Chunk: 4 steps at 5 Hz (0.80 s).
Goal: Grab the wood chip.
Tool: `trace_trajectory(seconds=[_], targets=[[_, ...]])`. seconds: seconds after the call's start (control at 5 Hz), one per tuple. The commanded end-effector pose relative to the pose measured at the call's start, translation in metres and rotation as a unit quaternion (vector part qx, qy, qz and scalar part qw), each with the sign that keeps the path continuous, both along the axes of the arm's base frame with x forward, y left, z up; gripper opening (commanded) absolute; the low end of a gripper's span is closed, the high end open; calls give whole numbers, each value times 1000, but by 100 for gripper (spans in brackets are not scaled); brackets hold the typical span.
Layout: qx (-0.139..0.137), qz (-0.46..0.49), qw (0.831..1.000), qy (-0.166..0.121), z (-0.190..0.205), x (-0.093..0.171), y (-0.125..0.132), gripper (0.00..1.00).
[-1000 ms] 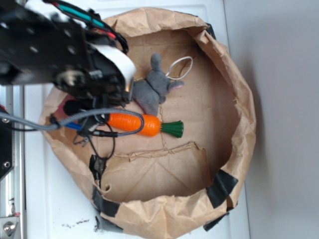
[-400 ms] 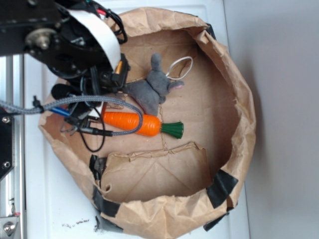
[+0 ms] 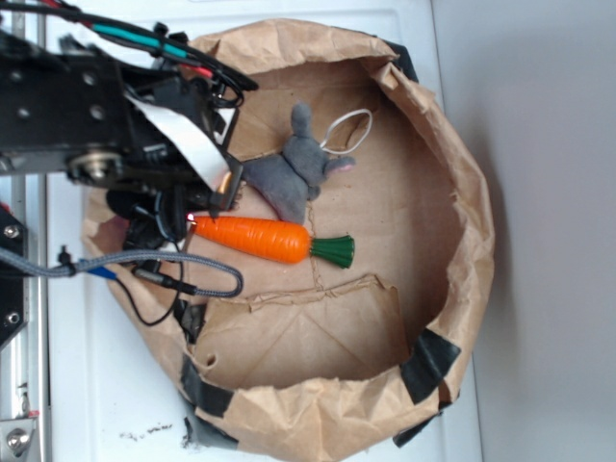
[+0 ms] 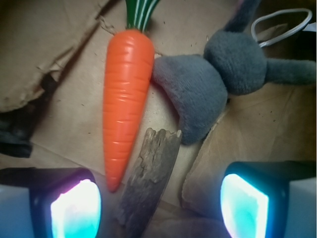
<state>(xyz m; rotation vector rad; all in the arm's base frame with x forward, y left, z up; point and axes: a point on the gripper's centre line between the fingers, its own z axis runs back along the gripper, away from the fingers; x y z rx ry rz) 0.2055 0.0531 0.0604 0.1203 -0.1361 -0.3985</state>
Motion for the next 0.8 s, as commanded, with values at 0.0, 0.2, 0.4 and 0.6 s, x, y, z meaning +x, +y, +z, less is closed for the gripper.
trace_trajectory(seconds=[0.0, 0.2, 0.4, 0.6], targets=[[37, -10, 999, 7, -19, 9, -10, 100], [50, -9, 999, 14, -27, 14, -14, 100], [44, -14, 999, 24, -38, 17, -24, 100], [20, -5, 1000, 23, -49, 19, -29, 100]])
